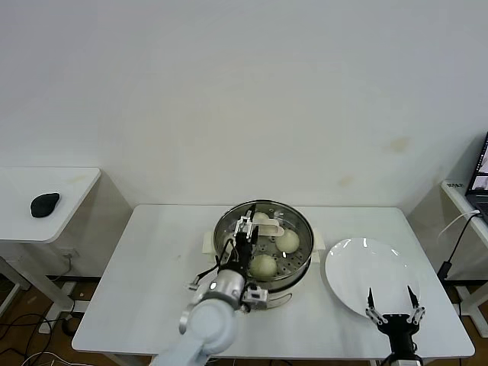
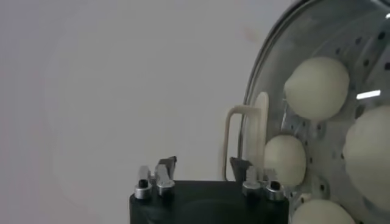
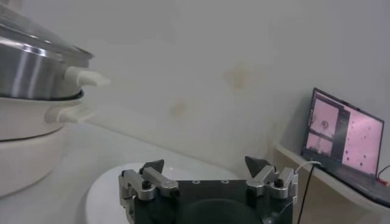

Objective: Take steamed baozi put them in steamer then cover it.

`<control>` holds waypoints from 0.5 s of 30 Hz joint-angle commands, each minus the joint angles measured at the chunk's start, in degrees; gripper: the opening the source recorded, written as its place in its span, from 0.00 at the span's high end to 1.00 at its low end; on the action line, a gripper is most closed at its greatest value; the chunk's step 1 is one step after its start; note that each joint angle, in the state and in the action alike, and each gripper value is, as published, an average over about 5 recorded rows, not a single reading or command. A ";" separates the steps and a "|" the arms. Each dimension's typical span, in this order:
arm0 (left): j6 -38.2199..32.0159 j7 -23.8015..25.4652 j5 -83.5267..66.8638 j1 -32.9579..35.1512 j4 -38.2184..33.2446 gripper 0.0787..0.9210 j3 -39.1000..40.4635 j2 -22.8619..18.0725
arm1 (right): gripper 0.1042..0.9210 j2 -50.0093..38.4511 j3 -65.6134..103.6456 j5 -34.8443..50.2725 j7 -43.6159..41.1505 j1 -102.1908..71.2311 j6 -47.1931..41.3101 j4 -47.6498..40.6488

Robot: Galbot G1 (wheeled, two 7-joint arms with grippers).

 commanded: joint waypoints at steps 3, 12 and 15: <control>-4.87 -15.71 -34.13 19.87 -21.04 0.13 -12.01 8.47 | 0.12 -2.30 0.42 4.26 0.10 -1.33 0.95 -0.38; -29.58 -33.31 -84.18 33.69 -13.26 0.12 -31.38 7.58 | 0.12 -2.64 -2.66 5.03 0.19 -1.42 2.27 -3.32; -28.62 -32.79 -90.35 37.59 -13.08 0.12 -33.89 8.01 | 0.12 -3.56 -3.41 5.89 -0.29 -2.03 2.99 -3.39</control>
